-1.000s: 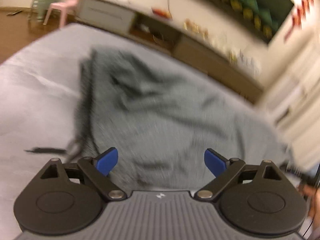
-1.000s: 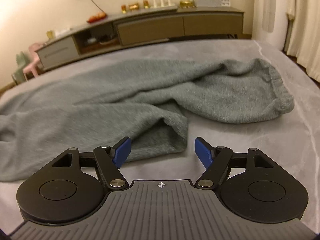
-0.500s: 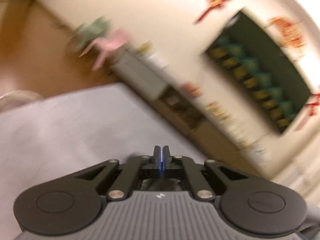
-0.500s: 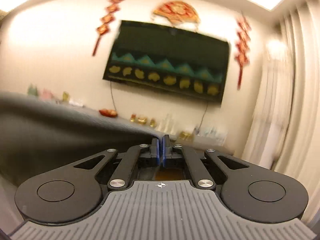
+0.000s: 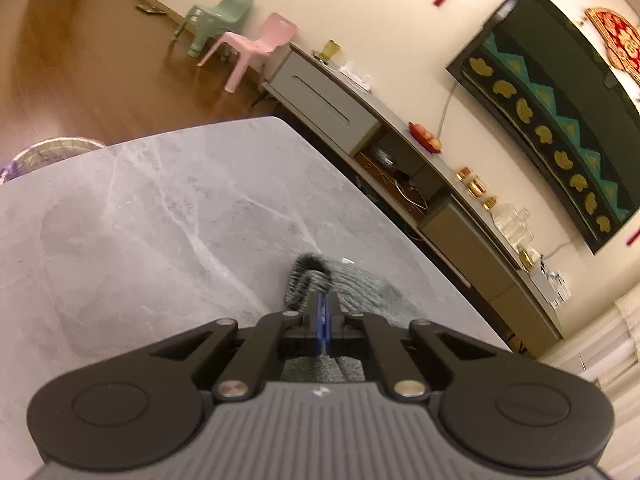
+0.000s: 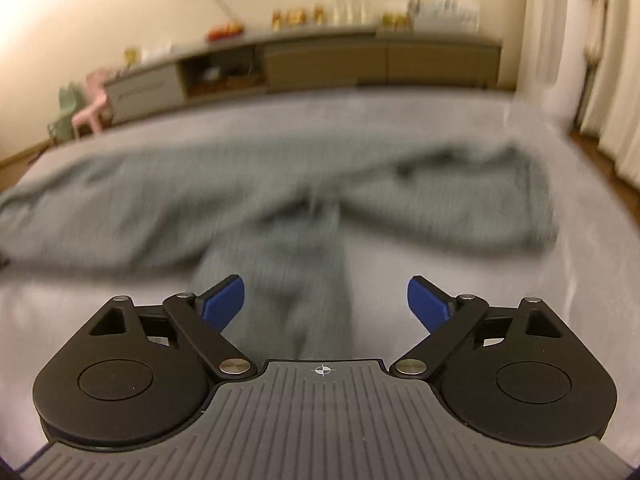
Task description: Fold clothes
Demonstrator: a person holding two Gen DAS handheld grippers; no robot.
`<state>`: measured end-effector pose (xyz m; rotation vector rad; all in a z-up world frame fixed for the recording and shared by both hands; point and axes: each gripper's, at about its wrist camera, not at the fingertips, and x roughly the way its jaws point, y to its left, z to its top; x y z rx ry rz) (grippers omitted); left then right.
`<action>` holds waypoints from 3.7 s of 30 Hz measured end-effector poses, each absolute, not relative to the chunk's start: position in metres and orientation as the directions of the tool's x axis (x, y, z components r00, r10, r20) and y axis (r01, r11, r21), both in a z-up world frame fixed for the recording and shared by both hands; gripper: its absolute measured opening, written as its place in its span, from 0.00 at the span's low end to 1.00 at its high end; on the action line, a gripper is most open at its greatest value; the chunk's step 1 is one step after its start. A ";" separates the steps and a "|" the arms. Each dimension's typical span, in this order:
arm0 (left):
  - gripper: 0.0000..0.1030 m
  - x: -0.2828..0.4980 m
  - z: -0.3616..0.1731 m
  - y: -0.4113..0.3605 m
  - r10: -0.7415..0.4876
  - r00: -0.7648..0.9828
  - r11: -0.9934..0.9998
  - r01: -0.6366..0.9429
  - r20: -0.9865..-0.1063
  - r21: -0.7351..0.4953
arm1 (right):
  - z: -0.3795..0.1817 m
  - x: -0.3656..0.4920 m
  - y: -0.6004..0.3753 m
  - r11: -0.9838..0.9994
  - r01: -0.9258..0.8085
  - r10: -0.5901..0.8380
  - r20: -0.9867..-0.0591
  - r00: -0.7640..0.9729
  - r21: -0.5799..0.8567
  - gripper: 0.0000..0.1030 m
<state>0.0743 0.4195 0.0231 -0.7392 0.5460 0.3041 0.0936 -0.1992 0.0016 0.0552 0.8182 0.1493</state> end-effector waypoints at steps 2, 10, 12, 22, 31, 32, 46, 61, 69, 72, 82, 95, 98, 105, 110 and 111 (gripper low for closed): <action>0.02 0.077 0.024 0.416 0.054 0.825 0.717 -0.424 -0.562 -0.553 | 0.003 0.089 -0.188 0.992 -0.130 0.096 -0.708 0.700 0.006 0.59; 0.00 0.047 0.031 0.445 0.080 0.891 0.622 -0.396 -0.448 -0.676 | 0.040 0.057 -0.161 0.872 -0.043 -0.197 -0.430 0.881 -0.488 0.00; 0.00 0.039 0.027 0.457 0.050 0.896 0.580 -0.386 -0.441 -0.718 | 0.065 0.039 -0.169 0.759 0.084 -0.301 -0.234 0.924 -0.645 0.01; 0.52 0.045 0.018 0.401 -0.107 0.826 0.630 -0.375 -0.554 -0.680 | 0.051 0.012 -0.327 0.963 0.231 -0.097 -0.616 0.782 0.141 0.55; 0.73 0.064 0.009 0.387 -0.079 0.778 0.681 -0.415 -0.624 -0.603 | -0.029 0.016 -0.364 0.402 0.370 0.288 -0.500 0.817 0.837 0.80; 0.73 0.073 0.006 0.384 -0.087 0.766 0.692 -0.413 -0.637 -0.592 | -0.036 0.018 -0.361 0.404 0.416 0.265 -0.539 0.799 0.815 0.80; 0.06 0.068 0.079 0.417 -0.160 0.984 0.778 0.074 -0.083 -0.623 | -0.037 0.043 -0.365 0.576 0.437 0.145 -0.612 0.777 0.691 0.80; 0.13 0.039 -0.014 0.440 0.017 0.729 0.716 -0.487 -0.684 -0.501 | -0.023 0.072 -0.275 0.912 0.147 0.205 -0.737 0.645 0.382 0.66; 0.31 0.062 -0.011 0.422 0.014 0.738 0.760 -0.447 -0.675 -0.472 | -0.024 0.068 -0.264 0.960 0.158 0.093 -0.798 0.596 0.230 0.65; 0.34 0.063 -0.015 0.423 0.022 0.725 0.749 -0.468 -0.689 -0.469 | -0.016 0.042 -0.284 0.899 0.261 0.107 -0.755 0.646 0.351 0.78; 0.05 0.082 -0.015 0.418 0.019 0.726 0.807 -0.417 -0.687 -0.418 | -0.024 0.050 -0.250 0.969 0.205 -0.011 -0.809 0.587 0.136 0.17; 0.16 0.047 0.002 0.411 0.158 0.655 0.892 -0.416 -0.739 -0.178 | 0.000 0.005 -0.369 0.777 0.514 -0.097 -0.738 0.668 0.363 0.37; 0.25 0.036 0.013 0.418 0.216 0.674 0.854 -0.481 -0.706 -0.198 | 0.014 -0.006 -0.367 0.746 0.556 -0.198 -0.675 0.710 0.366 0.54; 0.56 0.020 0.020 0.450 0.212 0.730 0.623 -0.613 -0.649 -0.486 | 0.040 0.026 -0.337 0.809 0.353 -0.025 -0.573 0.819 0.470 0.72; 0.57 0.021 0.027 0.444 0.247 0.746 0.626 -0.610 -0.618 -0.486 | 0.024 0.103 -0.326 0.755 0.261 0.186 -0.578 0.795 0.601 0.76; 0.58 0.025 0.032 0.434 0.270 0.750 0.678 -0.594 -0.604 -0.434 | 0.018 0.120 -0.327 0.738 0.263 0.209 -0.582 0.786 0.621 0.76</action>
